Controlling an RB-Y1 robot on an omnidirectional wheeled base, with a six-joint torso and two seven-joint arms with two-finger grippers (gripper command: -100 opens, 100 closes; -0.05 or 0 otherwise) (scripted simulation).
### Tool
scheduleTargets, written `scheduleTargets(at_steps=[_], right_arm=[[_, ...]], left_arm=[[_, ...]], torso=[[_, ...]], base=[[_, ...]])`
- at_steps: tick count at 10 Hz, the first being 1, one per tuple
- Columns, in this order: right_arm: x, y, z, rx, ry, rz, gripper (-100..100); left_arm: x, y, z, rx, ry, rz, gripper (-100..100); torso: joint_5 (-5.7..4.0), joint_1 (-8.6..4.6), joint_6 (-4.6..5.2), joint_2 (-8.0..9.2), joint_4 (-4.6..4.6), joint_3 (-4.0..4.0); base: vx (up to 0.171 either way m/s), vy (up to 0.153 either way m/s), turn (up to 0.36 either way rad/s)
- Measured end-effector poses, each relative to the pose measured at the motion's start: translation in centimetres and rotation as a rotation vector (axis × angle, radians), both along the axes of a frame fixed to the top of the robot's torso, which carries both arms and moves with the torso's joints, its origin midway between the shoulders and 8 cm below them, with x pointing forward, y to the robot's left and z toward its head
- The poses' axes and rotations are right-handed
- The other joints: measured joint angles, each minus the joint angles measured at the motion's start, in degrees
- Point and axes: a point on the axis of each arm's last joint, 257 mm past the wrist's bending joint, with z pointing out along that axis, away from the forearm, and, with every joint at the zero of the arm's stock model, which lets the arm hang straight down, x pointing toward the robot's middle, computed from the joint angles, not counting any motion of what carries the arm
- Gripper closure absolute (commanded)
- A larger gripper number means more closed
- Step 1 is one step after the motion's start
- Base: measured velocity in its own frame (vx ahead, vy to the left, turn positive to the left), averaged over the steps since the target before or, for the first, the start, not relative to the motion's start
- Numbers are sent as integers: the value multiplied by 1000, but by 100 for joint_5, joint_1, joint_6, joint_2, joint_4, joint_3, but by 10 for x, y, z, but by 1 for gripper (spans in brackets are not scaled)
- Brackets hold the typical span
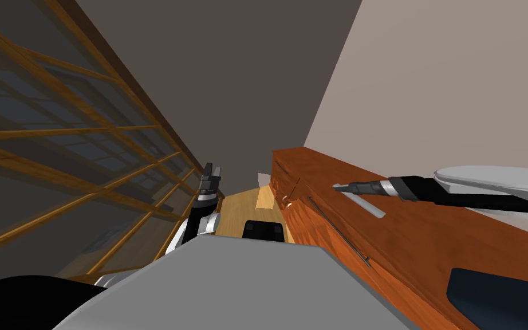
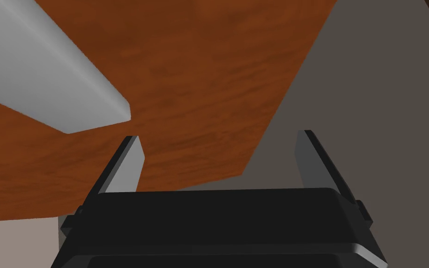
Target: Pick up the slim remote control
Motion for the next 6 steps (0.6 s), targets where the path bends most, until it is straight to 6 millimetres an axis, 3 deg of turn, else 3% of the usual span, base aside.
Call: scheduleTargets(at_steps=[6], right_arm=[[-15, -39, -8, -168, 127, 30, -100]], left_arm=[[0, 0, 0, 0, 0, 0, 0]], torso=[[0, 2, -1, -1, -1, -1]], base=[[4, -25, 50]])
